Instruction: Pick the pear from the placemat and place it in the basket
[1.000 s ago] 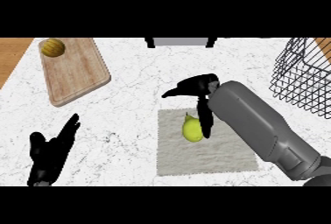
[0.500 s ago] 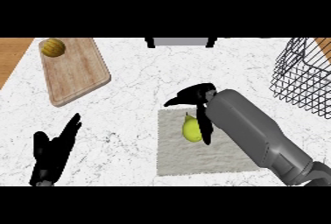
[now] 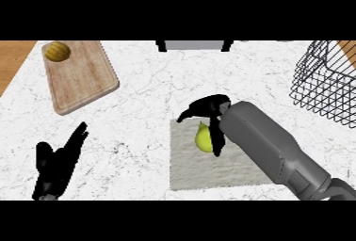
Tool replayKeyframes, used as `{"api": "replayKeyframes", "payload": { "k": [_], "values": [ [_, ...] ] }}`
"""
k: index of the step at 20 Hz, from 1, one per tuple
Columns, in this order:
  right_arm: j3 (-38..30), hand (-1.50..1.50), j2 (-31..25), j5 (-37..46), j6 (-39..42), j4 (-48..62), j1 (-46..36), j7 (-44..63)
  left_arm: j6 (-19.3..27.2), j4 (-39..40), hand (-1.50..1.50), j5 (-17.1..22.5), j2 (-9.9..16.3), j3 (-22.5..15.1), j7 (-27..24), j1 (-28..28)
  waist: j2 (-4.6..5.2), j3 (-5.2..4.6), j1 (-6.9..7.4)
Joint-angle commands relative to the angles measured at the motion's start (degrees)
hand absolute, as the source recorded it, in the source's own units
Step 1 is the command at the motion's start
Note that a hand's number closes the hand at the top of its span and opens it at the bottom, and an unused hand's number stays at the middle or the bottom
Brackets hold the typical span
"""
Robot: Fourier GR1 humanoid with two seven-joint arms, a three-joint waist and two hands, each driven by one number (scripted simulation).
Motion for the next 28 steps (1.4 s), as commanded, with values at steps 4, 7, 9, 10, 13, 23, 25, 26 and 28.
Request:
{"api": "replayKeyframes", "payload": {
  "k": [4,7,9,10,13,23,25,26,28],
  "values": [
    [2.67,1.50,-1.81,5.64,-3.92,-2.65,1.06,-8.48,-0.66,7.06,0.00,0.21,-0.68,0.45,2.04,1.24,0.95,-1.02,0.05],
    [3.38,1.50,-1.31,8.20,-6.67,-1.67,2.13,-10.10,0.69,6.18,0.00,-0.91,-1.83,-0.42,3.27,-0.23,0.92,-1.00,0.04],
    [3.03,1.50,-2.68,8.38,-6.17,-3.60,2.58,-10.86,-2.84,3.68,0.00,1.51,0.97,1.48,1.60,5.03,0.67,-1.01,0.28],
    [-0.49,1.50,-0.26,7.88,-8.67,-0.20,1.36,-0.70,-0.87,5.26,0.00,0.71,-1.36,0.52,1.99,2.78,0.67,-1.06,-0.31],
    [-6.96,1.50,-2.43,9.34,-21.07,4.51,2.35,15.07,-1.34,2.39,0.00,1.32,0.97,2.14,3.12,4.56,-0.05,-1.10,-2.16],
    [-10.68,1.50,2.58,17.63,-45.80,-0.93,1.14,47.81,0.63,2.75,0.00,-0.28,-2.09,0.32,2.58,5.47,-0.22,-1.13,-2.69],
    [-14.02,1.50,4.33,16.70,-53.54,-4.76,2.40,49.41,-0.39,2.52,0.00,0.92,-1.06,1.46,3.28,5.87,-0.28,-1.04,-2.93],
    [-16.75,1.50,3.30,15.81,-55.20,-6.84,-0.27,50.02,0.67,3.47,0.00,-0.11,-1.53,1.35,2.58,4.69,-0.24,-1.05,-3.37],
    [-23.02,1.50,3.72,13.20,-64.70,-12.38,-2.30,48.24,0.14,2.18,0.00,0.53,-0.66,2.12,2.99,6.82,-0.87,-0.83,-3.94]
  ]
}}
